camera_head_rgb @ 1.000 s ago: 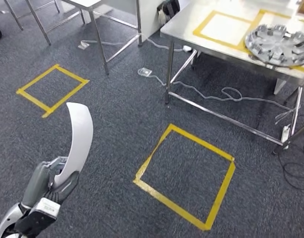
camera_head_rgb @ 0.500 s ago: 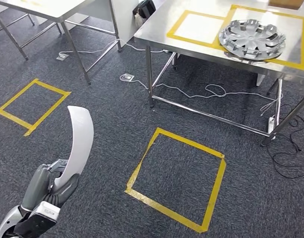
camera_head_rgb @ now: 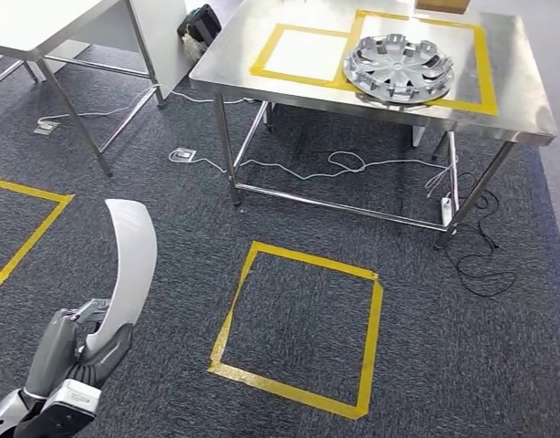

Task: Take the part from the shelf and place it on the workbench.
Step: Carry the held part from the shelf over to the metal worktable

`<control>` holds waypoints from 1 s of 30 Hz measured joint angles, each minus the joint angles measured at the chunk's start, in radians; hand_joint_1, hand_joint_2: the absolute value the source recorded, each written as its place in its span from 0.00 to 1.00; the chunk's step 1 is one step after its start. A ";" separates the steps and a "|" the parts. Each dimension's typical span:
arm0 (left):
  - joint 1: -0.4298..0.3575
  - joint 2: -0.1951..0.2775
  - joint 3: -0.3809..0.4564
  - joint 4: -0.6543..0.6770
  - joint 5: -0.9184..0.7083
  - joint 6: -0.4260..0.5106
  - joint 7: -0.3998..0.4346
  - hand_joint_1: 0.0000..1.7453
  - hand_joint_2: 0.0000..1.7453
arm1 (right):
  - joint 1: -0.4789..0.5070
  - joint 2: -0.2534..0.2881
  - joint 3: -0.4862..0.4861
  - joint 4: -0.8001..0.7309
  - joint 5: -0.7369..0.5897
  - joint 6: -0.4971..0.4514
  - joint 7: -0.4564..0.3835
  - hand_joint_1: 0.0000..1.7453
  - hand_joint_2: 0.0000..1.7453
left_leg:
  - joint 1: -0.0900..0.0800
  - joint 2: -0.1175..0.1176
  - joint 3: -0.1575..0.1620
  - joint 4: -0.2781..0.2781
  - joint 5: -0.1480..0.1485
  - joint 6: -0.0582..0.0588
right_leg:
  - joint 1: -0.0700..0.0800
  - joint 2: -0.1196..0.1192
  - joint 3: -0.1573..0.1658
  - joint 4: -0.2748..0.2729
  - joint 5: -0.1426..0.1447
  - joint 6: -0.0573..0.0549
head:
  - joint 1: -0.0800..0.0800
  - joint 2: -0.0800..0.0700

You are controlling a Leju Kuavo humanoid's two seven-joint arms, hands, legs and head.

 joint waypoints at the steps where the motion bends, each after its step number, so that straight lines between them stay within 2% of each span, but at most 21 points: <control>1: 0.005 0.002 0.000 -0.004 0.000 0.008 0.000 1.00 1.00 | -0.004 0.000 -0.002 0.005 0.008 0.003 -0.003 0.00 0.00 | 0.001 0.012 0.002 -0.002 0.003 0.007 | 0.001 -0.030 -0.014 0.037 -0.025 0.003 | 0.003 0.000; 3: 0.019 0.008 0.000 -0.008 -0.001 0.019 0.000 1.00 1.00 | -0.018 0.000 -0.003 0.014 0.023 0.010 -0.010 0.00 0.00 | -0.004 0.035 0.003 -0.002 0.001 0.015 | 0.003 -0.089 -0.070 0.161 -0.098 0.007 | 0.007 0.000; 4: 0.025 0.012 0.000 -0.009 -0.001 0.024 0.001 1.00 1.00 | -0.025 0.000 -0.004 0.020 0.030 0.013 -0.013 0.00 0.00 | -0.007 0.049 0.004 -0.002 -0.001 0.018 | 0.002 -0.103 -0.100 0.226 -0.128 0.009 | 0.008 0.000; 5: 0.029 0.016 -0.001 -0.009 -0.002 0.028 0.001 1.00 1.00 | -0.029 0.000 -0.004 0.025 0.036 0.015 -0.016 0.00 0.00 | -0.010 0.061 0.005 -0.002 -0.003 0.019 | 0.002 -0.108 -0.116 0.262 -0.139 0.009 | 0.008 0.000; 6: 0.031 0.019 -0.002 -0.009 -0.002 0.032 0.001 1.00 1.00 | -0.032 0.000 -0.006 0.030 0.042 0.018 -0.019 0.00 0.00 | -0.012 0.072 0.007 -0.002 -0.005 0.020 | 0.003 -0.110 -0.113 0.261 -0.131 0.009 | 0.008 0.000; 7: 0.033 0.022 -0.003 -0.010 -0.002 0.035 0.001 1.00 1.00 | -0.032 0.000 -0.007 0.035 0.046 0.020 -0.021 0.00 0.00 | -0.014 0.082 0.011 -0.002 -0.007 0.020 | 0.004 -0.115 -0.085 0.214 -0.103 0.006 | 0.008 0.000; 8: 0.035 0.025 -0.004 -0.011 -0.002 0.039 0.001 1.00 1.00 | -0.033 0.000 -0.009 0.039 0.050 0.021 -0.022 0.00 0.00 | -0.015 0.091 0.016 -0.002 -0.010 0.019 | 0.006 -0.125 -0.043 0.139 -0.068 0.002 | 0.008 0.000; 10: 0.039 0.030 -0.006 -0.014 -0.004 0.043 0.002 1.00 1.00 | -0.038 0.000 -0.012 0.044 0.055 0.023 -0.025 0.00 0.00 | -0.018 0.107 0.028 -0.002 -0.017 0.012 | 0.010 -0.157 0.026 0.016 -0.019 -0.007 | 0.008 0.000; 12: 0.042 0.035 -0.010 -0.017 -0.005 0.046 0.010 1.00 1.00 | -0.045 0.000 -0.012 0.048 0.061 0.025 -0.029 0.00 0.00 | -0.018 0.119 0.036 -0.003 -0.022 0.000 | 0.015 -0.168 0.040 -0.016 -0.008 -0.014 | 0.009 0.000; 14: 0.044 0.040 -0.013 -0.021 -0.005 0.050 0.024 1.00 1.00 | -0.048 0.000 -0.013 0.052 0.068 0.025 -0.033 0.00 0.00 | -0.015 0.124 0.040 -0.005 -0.028 -0.015 | 0.016 -0.154 0.042 -0.023 -0.006 -0.024 | 0.009 0.000; 15: 0.045 0.042 -0.015 -0.024 -0.005 0.053 0.029 1.00 1.00 | -0.048 0.000 -0.014 0.053 0.070 0.025 -0.033 0.00 0.00 | -0.014 0.115 0.039 0.003 -0.037 -0.023 | 0.013 -0.147 0.045 -0.027 -0.007 -0.031 | 0.008 0.000; 17: 0.051 0.049 -0.016 -0.032 -0.006 0.061 0.038 1.00 1.00 | -0.053 0.000 -0.016 0.057 0.074 0.025 -0.034 0.00 0.00 | -0.011 0.080 0.008 0.074 -0.076 -0.033 | 0.007 -0.137 0.058 -0.033 -0.007 -0.041 | 0.004 0.000; 19: 0.062 0.054 -0.018 -0.036 -0.009 0.071 0.044 1.00 1.00 | -0.063 0.000 -0.017 0.064 0.078 0.026 -0.035 0.00 0.00 | -0.011 0.054 -0.064 0.208 -0.131 -0.038 | 0.006 -0.125 0.064 -0.034 -0.013 -0.045 | 0.002 0.000; 20: 0.067 0.057 -0.020 -0.036 -0.010 0.076 0.047 1.00 1.00 | -0.067 0.000 -0.017 0.068 0.082 0.026 -0.035 0.00 0.00 | -0.011 0.050 -0.095 0.260 -0.142 -0.039 | 0.006 -0.119 0.070 -0.033 -0.017 -0.046 | 0.002 0.000; 21: 0.071 0.059 -0.021 -0.037 -0.011 0.079 0.048 1.00 1.00 | -0.069 0.000 -0.017 0.072 0.085 0.026 -0.035 0.00 0.00 | -0.011 0.048 -0.113 0.279 -0.132 -0.039 | 0.005 -0.113 0.077 -0.033 -0.023 -0.045 | 0.001 0.000; 22: 0.074 0.061 -0.022 -0.039 -0.012 0.081 0.049 1.00 1.00 | -0.069 0.000 -0.018 0.075 0.087 0.026 -0.035 0.00 0.00 | -0.011 0.047 -0.110 0.256 -0.100 -0.038 | 0.004 -0.108 0.087 -0.033 -0.030 -0.044 | 0.002 0.000; 23: 0.076 0.063 -0.022 -0.042 -0.013 0.083 0.050 1.00 1.00 | -0.069 0.000 -0.018 0.078 0.089 0.027 -0.035 0.00 0.00 | -0.011 0.047 -0.092 0.203 -0.056 -0.036 | 0.003 -0.103 0.099 -0.033 -0.038 -0.041 | 0.002 0.000; 24: 0.078 0.066 -0.023 -0.044 -0.014 0.085 0.050 1.00 1.00 | -0.070 0.000 -0.019 0.080 0.089 0.027 -0.036 0.00 0.00 | -0.011 0.046 -0.064 0.135 -0.014 -0.034 | 0.002 -0.099 0.108 -0.034 -0.048 -0.037 | 0.001 0.000; 25: 0.079 0.067 -0.023 -0.047 -0.014 0.087 0.051 1.00 1.00 | -0.071 0.000 -0.019 0.081 0.090 0.027 -0.036 0.00 0.00 | -0.012 0.046 -0.037 0.071 0.009 -0.031 | 0.003 -0.095 0.116 -0.035 -0.060 -0.031 | 0.000 0.000; 27: 0.082 0.070 -0.025 -0.051 -0.016 0.090 0.052 1.00 1.00 | -0.073 0.000 -0.020 0.084 0.090 0.028 -0.037 0.00 0.00 | -0.015 0.044 -0.006 0.005 0.007 -0.019 | 0.005 -0.091 0.132 -0.043 -0.075 -0.018 | -0.004 0.000; 30: 0.089 0.073 -0.028 -0.057 -0.019 0.104 0.058 1.00 1.00 | -0.077 0.000 -0.020 0.087 0.096 0.032 -0.041 0.00 0.00 | -0.014 0.040 0.016 -0.013 -0.017 0.006 | 0.007 -0.094 0.155 -0.041 -0.071 0.000 | -0.002 0.000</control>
